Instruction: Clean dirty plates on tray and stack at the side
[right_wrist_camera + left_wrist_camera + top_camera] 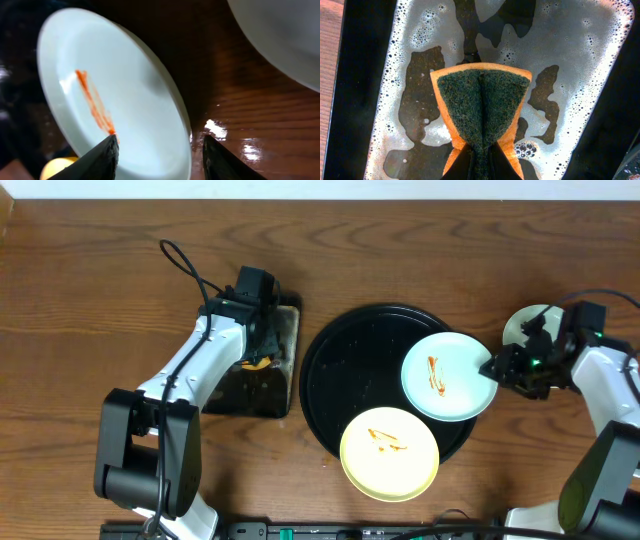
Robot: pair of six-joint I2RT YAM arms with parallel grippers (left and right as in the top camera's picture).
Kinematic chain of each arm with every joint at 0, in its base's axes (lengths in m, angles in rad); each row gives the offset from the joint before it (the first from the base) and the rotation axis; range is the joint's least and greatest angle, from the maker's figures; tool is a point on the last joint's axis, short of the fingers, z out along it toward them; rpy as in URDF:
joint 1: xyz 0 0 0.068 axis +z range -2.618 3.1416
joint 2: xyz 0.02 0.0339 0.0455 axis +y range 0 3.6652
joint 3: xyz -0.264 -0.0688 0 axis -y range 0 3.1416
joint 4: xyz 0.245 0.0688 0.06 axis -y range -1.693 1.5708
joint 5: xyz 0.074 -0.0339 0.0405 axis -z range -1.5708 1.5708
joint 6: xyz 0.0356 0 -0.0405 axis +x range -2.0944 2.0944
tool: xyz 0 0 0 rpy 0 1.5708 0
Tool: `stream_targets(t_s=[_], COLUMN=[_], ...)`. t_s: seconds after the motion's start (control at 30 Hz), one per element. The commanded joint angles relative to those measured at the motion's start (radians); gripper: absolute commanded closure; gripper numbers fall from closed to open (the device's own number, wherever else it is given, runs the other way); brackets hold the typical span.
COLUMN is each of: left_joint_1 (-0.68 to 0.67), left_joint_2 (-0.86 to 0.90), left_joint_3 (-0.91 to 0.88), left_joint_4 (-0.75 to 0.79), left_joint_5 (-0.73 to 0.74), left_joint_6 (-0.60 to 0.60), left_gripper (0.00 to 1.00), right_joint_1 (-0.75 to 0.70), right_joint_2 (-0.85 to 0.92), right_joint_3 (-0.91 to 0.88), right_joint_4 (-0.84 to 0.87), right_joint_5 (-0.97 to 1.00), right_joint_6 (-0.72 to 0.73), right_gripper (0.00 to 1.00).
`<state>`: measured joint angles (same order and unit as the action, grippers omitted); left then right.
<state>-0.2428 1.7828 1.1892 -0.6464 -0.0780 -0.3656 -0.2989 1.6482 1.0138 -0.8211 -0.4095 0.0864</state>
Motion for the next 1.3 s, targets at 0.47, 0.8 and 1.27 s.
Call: stream_targets(t_s=[0.47, 0.8, 1.27], left_joint_1=[0.005, 0.005, 0.001], left_joint_2=[0.014, 0.014, 0.007], left_joint_3=[-0.006, -0.006, -0.005], left_joint_4=[0.000, 0.000, 0.009], left_joint_5=[-0.012, 0.006, 0.037], left_joint_6=[-0.001, -0.002, 0.033], left_gripper=[0.92, 0.92, 0.93], right_joint_1=[0.052, 0.061, 0.298], right_joint_2=[-0.025, -0.029, -0.024], right_joint_3=[-0.130, -0.103, -0.029], right_joint_4=[0.173, 0.265, 0.290], right_joint_5=[0.113, 0.002, 0.174], right_joint_6=[0.078, 0.127, 0.206], right_gripper=[0.81, 0.99, 0.99])
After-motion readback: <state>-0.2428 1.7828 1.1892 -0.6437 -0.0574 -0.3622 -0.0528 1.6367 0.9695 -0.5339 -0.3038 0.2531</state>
